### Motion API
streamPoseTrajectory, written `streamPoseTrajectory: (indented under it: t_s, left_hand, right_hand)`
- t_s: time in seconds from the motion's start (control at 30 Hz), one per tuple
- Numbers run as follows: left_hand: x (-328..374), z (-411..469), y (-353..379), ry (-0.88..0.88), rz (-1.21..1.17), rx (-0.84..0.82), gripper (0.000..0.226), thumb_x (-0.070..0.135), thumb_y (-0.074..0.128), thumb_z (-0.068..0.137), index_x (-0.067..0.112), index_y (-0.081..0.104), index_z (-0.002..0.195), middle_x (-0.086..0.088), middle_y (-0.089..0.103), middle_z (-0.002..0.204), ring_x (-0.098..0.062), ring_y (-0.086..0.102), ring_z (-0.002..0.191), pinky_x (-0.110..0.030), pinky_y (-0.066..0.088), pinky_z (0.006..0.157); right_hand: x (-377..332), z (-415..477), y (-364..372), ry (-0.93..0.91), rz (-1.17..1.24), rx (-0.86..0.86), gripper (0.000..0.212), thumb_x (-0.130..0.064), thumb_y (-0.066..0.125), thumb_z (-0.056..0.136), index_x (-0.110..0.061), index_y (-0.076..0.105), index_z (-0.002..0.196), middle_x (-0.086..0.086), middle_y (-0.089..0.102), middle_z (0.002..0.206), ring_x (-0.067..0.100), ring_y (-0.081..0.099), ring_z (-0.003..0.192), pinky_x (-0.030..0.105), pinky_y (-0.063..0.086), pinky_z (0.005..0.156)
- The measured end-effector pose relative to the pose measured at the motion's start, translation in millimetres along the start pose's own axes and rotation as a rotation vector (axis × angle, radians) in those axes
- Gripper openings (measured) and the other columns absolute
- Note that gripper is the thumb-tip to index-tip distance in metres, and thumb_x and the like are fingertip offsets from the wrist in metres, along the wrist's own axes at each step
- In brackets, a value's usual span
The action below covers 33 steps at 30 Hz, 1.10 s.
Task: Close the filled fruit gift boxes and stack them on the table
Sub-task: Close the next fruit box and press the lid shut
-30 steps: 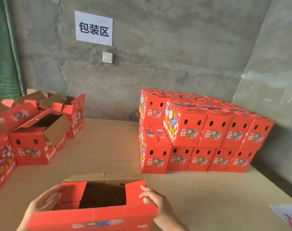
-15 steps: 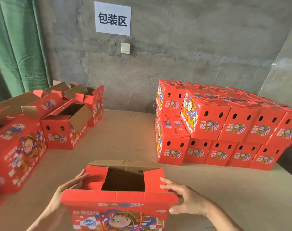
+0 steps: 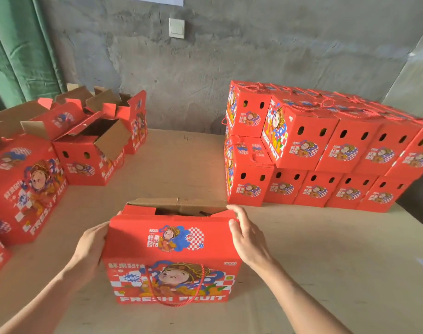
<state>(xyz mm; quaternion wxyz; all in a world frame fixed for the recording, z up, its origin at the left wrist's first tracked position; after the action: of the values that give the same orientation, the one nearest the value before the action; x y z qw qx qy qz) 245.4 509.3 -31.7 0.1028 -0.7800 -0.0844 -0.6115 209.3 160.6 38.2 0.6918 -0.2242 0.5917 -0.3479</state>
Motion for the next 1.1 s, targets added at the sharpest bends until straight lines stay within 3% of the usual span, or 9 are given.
streamPoseTrajectory:
  t_s: [0.1, 0.17, 0.23, 0.3, 0.4, 0.47, 0.57, 0.77, 1.1]
  left_hand:
    - [16.7, -4.3, 1.1, 0.009, 0.065, 0.087, 0.046, 0.037, 0.039, 0.096, 0.014, 0.066, 0.067, 0.002, 0.059, 0.047, -0.015, 0.053, 0.045, -0.027, 0.039, 0.051]
    - [30.2, -4.4, 9.6, 0.099, 0.253, 0.114, 0.054, 0.048, 0.036, 0.097, 0.013, 0.066, 0.070, -0.004, 0.058, 0.055, -0.026, 0.055, 0.055, -0.030, 0.040, 0.053]
    - [44.4, -7.6, 19.5, 0.270, 0.513, 0.150, 0.042, 0.041, 0.042, 0.098, 0.008, 0.063, 0.083, -0.006, 0.057, 0.068, -0.031, 0.055, 0.070, -0.034, 0.038, 0.058]
    - [49.2, -11.6, 21.1, 0.373, 0.597, 0.201, 0.027, 0.035, 0.046, 0.096, 0.012, 0.061, 0.095, -0.004, 0.056, 0.078, -0.027, 0.050, 0.074, -0.033, 0.035, 0.064]
    - [52.3, -19.2, 20.6, 0.467, 0.643, 0.224, 0.019, 0.031, 0.048, 0.096, 0.017, 0.059, 0.089, -0.002, 0.058, 0.074, -0.025, 0.050, 0.066, -0.031, 0.034, 0.057]
    - [56.5, -25.7, 22.9, 0.548, 0.692, 0.237, 0.022, 0.024, 0.049, 0.096, 0.012, 0.060, 0.082, -0.007, 0.063, 0.077, -0.031, 0.056, 0.071, -0.033, 0.039, 0.059]
    - [62.8, -33.8, 28.2, 0.657, 0.769, 0.258, 0.020, 0.017, 0.054, 0.094, 0.005, 0.069, 0.087, -0.013, 0.066, 0.107, -0.036, 0.057, 0.099, -0.040, 0.044, 0.084]
    - [64.3, -31.6, 28.6, 0.692, 0.819, 0.265, 0.024, 0.015, 0.055, 0.093, 0.004, 0.066, 0.075, -0.010, 0.058, 0.083, -0.033, 0.049, 0.083, -0.040, 0.039, 0.080]
    - [69.3, -31.6, 28.9, 0.685, 0.815, 0.251, 0.021, 0.012, 0.060, 0.090, -0.001, 0.069, 0.075, -0.014, 0.057, 0.080, -0.033, 0.049, 0.078, -0.043, 0.039, 0.081]
  right_hand:
    - [-4.9, -6.1, -1.9, -0.040, -0.104, 0.233, 0.020, -0.019, 0.041, 0.097, -0.021, 0.058, 0.109, -0.007, 0.065, 0.093, 0.019, 0.060, 0.080, 0.029, 0.039, 0.065]
    - [-5.9, -9.4, -3.1, -0.057, -0.090, 0.294, 0.018, -0.015, 0.044, 0.097, -0.014, 0.062, 0.099, -0.003, 0.066, 0.097, 0.020, 0.062, 0.084, 0.031, 0.042, 0.068]
    - [-3.7, -11.0, -3.3, -0.062, -0.068, 0.311, 0.017, -0.012, 0.046, 0.096, -0.011, 0.063, 0.093, -0.001, 0.067, 0.093, 0.019, 0.062, 0.082, 0.031, 0.045, 0.068]
    - [-3.8, -13.5, -3.8, -0.076, -0.060, 0.326, 0.017, -0.010, 0.048, 0.095, -0.008, 0.064, 0.090, 0.001, 0.067, 0.090, 0.019, 0.062, 0.080, 0.028, 0.045, 0.066]
    - [-5.3, -15.4, -2.9, -0.091, -0.054, 0.327, 0.017, -0.007, 0.050, 0.094, -0.005, 0.066, 0.088, 0.004, 0.068, 0.090, 0.020, 0.063, 0.081, 0.030, 0.048, 0.068]
    - [-4.3, -15.6, -3.3, -0.093, -0.037, 0.326, 0.017, -0.007, 0.050, 0.094, -0.004, 0.066, 0.088, 0.005, 0.068, 0.092, 0.021, 0.064, 0.083, 0.032, 0.048, 0.070]
    - [-1.9, -15.1, -4.4, -0.076, -0.006, 0.320, 0.018, -0.006, 0.050, 0.094, -0.004, 0.067, 0.090, 0.004, 0.068, 0.095, 0.022, 0.063, 0.086, 0.032, 0.047, 0.074]
    - [-1.1, -15.2, -4.7, -0.060, 0.008, 0.322, 0.018, -0.007, 0.050, 0.095, -0.004, 0.067, 0.093, 0.004, 0.068, 0.097, 0.021, 0.063, 0.088, 0.032, 0.048, 0.076]
    - [1.2, -5.0, -2.4, -0.022, 0.001, 0.271, 0.018, -0.008, 0.050, 0.094, 0.000, 0.065, 0.088, 0.005, 0.064, 0.096, 0.021, 0.061, 0.084, 0.029, 0.043, 0.074]
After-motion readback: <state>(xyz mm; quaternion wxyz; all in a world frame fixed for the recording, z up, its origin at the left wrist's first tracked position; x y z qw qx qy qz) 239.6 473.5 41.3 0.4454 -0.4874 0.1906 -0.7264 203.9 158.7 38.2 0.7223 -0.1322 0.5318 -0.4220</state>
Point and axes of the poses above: each hand's wrist, its own z-axis towards the middle knuckle, its own y-axis out of the palm, x = y × z, the point moved 9 cm from there along z, towards the middle knuckle
